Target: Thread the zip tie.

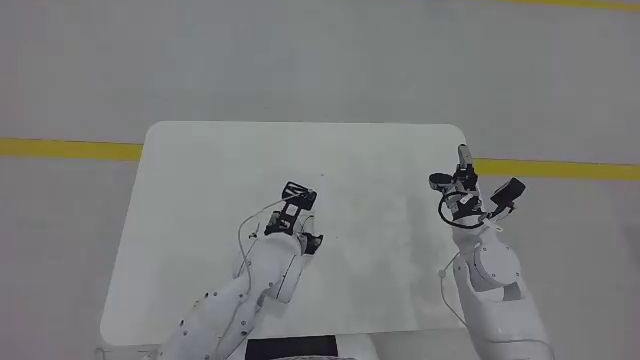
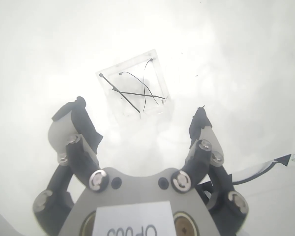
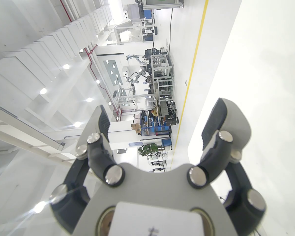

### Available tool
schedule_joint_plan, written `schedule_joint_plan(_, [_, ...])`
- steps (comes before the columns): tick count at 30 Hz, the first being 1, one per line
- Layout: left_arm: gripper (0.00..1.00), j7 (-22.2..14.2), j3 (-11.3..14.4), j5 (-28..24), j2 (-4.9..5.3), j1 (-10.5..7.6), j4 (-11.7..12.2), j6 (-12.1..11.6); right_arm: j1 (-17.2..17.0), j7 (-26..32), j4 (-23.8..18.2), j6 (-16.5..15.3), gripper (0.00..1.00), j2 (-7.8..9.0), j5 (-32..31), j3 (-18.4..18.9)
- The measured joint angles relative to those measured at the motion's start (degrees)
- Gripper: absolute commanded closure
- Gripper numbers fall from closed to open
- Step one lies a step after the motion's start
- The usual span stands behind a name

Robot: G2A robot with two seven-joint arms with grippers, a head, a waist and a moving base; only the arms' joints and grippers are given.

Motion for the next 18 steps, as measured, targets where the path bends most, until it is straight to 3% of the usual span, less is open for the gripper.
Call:
schedule_joint_plan(3, [0.0,0.07,-0.05,-0.05,0.0,0.01,0.03,0.0,0.0,0.0,0.0,0.0,0.0,0.0,0.0,0.0])
schedule_joint_plan(8, [0.0,3.96,-0.93,-0.23,-0.48,0.46,0.92,0.0,0.0,0.0,0.0,0.0,0.0,0.0,0.0,0.0])
schedule_joint_plan(10, [0.17,4.11,-1.79,-0.09,-0.92,0.74,0.8,0.0,0.0,0.0,0.0,0.0,0.0,0.0,0.0,0.0])
schedule_joint_plan(11, [0.32,4.18,-2.1,-0.05,-1.14,0.84,0.78,0.0,0.0,0.0,0.0,0.0,0.0,0.0,0.0,0.0])
schedule_joint_plan(12, [0.36,4.27,-2.28,-0.01,-1.41,0.94,0.84,0.0,0.0,0.0,0.0,0.0,0.0,0.0,0.0,0.0])
schedule_joint_plan(14, [0.54,4.39,-2.35,0.0,-1.73,0.91,1.08,0.0,0.0,0.0,0.0,0.0,0.0,0.0,0.0,0.0])
schedule_joint_plan(18, [0.61,4.62,-2.65,0.0,-2.22,0.8,1.82,0.0,0.0,0.0,0.0,0.0,0.0,0.0,0.0,0.0])
